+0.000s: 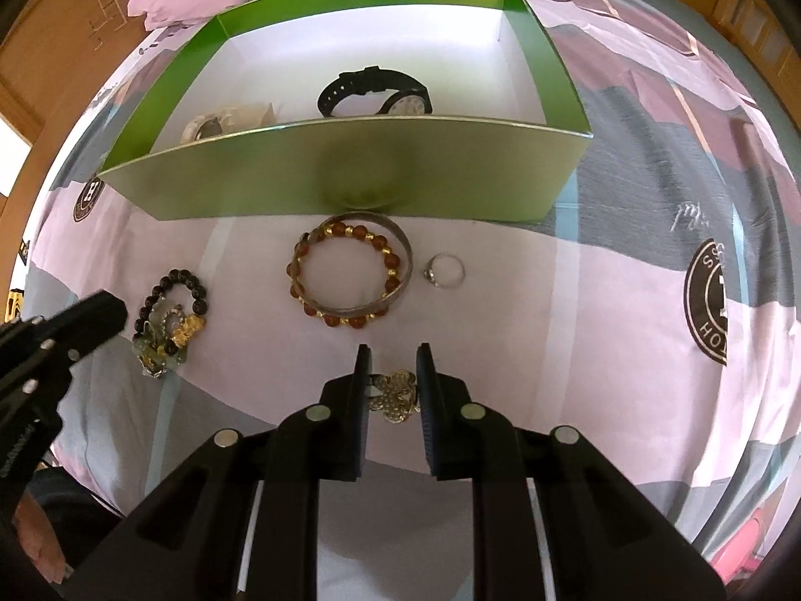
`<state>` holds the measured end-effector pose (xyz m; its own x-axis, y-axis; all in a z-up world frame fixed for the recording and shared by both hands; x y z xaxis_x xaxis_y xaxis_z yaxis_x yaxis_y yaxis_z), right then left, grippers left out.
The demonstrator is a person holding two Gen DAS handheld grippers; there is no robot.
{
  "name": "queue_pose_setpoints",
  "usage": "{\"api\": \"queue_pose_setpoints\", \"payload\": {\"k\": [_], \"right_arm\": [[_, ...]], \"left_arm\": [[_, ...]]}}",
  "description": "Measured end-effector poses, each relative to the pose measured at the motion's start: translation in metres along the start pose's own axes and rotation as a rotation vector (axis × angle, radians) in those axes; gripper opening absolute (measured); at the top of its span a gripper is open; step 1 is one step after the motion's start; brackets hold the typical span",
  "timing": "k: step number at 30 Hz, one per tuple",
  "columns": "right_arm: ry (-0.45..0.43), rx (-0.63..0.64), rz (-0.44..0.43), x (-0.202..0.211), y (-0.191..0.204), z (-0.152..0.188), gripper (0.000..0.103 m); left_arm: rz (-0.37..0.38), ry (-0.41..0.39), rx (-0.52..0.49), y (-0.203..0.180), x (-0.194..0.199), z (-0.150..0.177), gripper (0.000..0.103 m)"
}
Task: Organize jewelry
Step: 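Close the left gripper on the black bead bracelet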
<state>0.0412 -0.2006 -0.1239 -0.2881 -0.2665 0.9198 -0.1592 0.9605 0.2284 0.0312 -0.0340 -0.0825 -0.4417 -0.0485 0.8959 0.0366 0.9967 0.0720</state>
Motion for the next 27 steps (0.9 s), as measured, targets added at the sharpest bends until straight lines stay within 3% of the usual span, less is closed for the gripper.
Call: {"api": "queue_pose_setpoints", "payload": {"k": [3,8,16,18,19,23,27], "right_arm": [[-0.005,-0.001,0.005,0.000,0.001,-0.001,0.018],[-0.005,-0.004,0.007,0.000,0.000,0.001,0.018],[-0.007,-0.008,0.008,0.001,0.000,0.001,0.018],[-0.006,-0.006,0.008,0.000,0.000,0.002,0.018],[-0.005,-0.004,0.007,0.000,0.001,0.002,0.018],[-0.002,-0.001,0.007,-0.001,0.002,0.001,0.018],[-0.003,-0.001,0.008,-0.001,0.003,0.000,0.018]], "left_arm": [[-0.020,0.022,0.004,0.004,-0.007,0.000,0.008],[-0.052,0.045,-0.016,0.001,-0.017,0.003,0.040],[-0.071,0.094,-0.040,-0.006,-0.036,0.007,0.044],[-0.068,0.104,-0.046,-0.007,-0.039,0.008,0.039],[-0.066,0.109,-0.046,-0.008,-0.040,0.009,0.030],[-0.037,0.118,-0.040,-0.011,-0.039,0.011,0.012],[-0.023,0.102,-0.040,-0.011,-0.033,0.010,0.003]]}}
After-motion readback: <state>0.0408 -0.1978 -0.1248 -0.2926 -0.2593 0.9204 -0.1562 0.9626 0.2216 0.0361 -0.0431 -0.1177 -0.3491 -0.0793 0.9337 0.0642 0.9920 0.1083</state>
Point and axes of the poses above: each gripper's, at about its wrist camera, not at the fingertips, and x roughly against the way its jaws point, y to its left, z to its underside, the point moved 5 cm from there along -x, roughly the way its jaws point, and after that the axes turned 8 degrees about -z, right-handed, at the moved point
